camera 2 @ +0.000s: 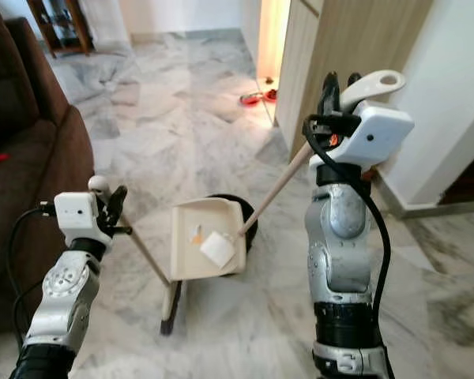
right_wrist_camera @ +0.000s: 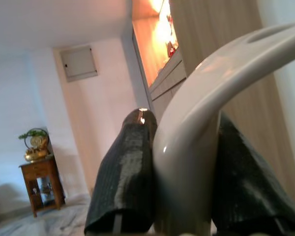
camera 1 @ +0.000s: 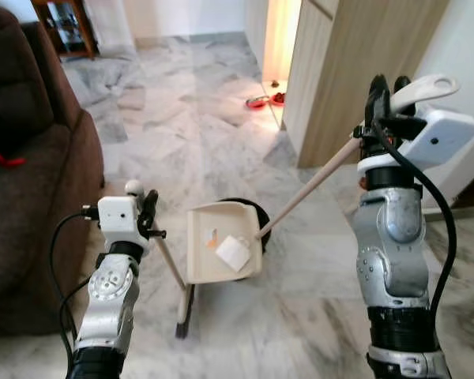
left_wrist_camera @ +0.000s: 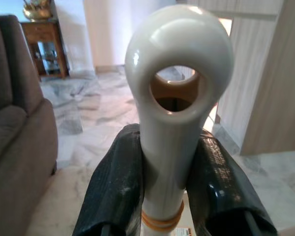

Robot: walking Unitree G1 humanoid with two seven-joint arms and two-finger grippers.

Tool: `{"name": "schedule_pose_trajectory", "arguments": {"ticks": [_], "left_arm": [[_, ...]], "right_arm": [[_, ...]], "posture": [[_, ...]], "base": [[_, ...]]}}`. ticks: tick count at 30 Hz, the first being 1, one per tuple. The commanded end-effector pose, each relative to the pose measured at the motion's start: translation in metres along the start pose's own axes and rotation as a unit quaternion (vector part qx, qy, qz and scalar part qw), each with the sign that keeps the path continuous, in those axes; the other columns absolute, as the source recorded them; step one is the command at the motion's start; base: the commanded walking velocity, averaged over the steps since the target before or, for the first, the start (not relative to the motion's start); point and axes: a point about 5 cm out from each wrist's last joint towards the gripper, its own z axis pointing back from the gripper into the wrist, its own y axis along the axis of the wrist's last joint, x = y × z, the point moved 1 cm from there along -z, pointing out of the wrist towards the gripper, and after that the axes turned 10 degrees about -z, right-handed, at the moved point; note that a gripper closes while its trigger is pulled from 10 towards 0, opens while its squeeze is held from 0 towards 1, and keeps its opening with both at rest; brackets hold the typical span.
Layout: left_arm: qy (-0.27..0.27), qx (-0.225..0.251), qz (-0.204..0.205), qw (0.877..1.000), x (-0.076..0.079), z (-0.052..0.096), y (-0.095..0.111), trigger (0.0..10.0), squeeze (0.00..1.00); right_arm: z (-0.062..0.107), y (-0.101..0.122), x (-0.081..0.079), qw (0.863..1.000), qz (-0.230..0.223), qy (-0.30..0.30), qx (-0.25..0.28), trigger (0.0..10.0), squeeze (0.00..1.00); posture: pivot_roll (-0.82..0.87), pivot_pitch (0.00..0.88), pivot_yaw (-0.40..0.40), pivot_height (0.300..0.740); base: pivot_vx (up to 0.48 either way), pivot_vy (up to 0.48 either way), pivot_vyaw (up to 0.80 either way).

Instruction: Sweep floor

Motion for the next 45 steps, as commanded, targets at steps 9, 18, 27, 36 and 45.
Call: {"name": "schedule_pose_trajectory", "arguments": {"ticks": [9,18,27,36,45], "left_arm": [[-0.002,0.017,-0.023,1.0,-0.011,0.009,0.006,10.0,0.0],[0.002,0.001,-0.052,0.999,-0.029,0.029,0.0,10.0,0.0],[-0.001,-0.011,-0.089,0.996,-0.043,0.043,0.001,10.0,0.0],[0.004,-0.007,-0.087,0.996,-0.04,0.037,0.004,9.9,0.0],[0.0,-0.007,-0.084,0.996,-0.037,0.036,0.005,9.9,0.0]], "right_arm": [[-0.006,0.019,-0.004,0.999,-0.003,0.005,0.042,10.0,0.0],[-0.007,0.021,-0.004,0.999,-0.006,0.004,0.046,10.0,0.0],[-0.01,0.024,-0.007,0.998,-0.009,0.008,0.054,10.0,0.0],[-0.01,0.023,-0.007,0.998,-0.009,0.008,0.054,10.0,0.0],[-0.011,0.029,-0.006,0.998,-0.005,0.007,0.067,10.0,0.0]], "posture": [[-0.03,0.048,0.009,0.74],[-0.02,0.057,0.008,0.74],[-0.01,0.059,0.01,0.74],[-0.01,0.052,0.012,0.74],[-0.01,0.043,0.013,0.74]], "base": [[0.288,0.0,0.0],[0.0,0.0,0.0],[0.0,0.0,0.0],[0.0,0.0,0.0],[0.217,0.0,0.0]]}}
